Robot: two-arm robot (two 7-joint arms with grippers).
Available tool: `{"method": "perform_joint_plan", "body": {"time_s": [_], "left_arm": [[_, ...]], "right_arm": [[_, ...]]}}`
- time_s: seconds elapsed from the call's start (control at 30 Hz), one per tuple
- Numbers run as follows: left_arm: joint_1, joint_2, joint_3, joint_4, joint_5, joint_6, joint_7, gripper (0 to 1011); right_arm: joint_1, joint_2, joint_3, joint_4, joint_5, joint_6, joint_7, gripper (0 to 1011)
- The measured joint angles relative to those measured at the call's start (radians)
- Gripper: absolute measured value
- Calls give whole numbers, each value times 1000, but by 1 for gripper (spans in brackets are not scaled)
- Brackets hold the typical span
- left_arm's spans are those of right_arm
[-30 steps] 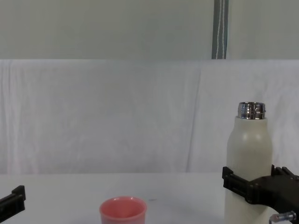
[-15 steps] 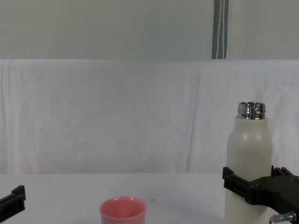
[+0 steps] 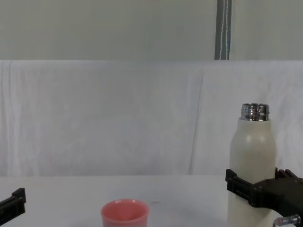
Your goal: Grasp the thermos with one hand and pour water into the cup lid.
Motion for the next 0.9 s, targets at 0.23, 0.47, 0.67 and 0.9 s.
{"method": "perform_joint_plan", "body": {"time_s": [0.23,0.47,0.67,0.9], "left_arm": [[0,0,0,0,0,0,0,1001],[0,0,0,0,0,0,0,1001],[0,0,0,0,0,0,0,1001],[0,0,0,0,0,0,0,1001]], "right_arm": [[0,23,-22,-37,-16,-5,26,959],[15,57,-50,-66,-50,-15,48,959],[32,92,-79,-83,-100,-22,57,959],[51,125,-110,-90,-180,-44,50,959]]}}
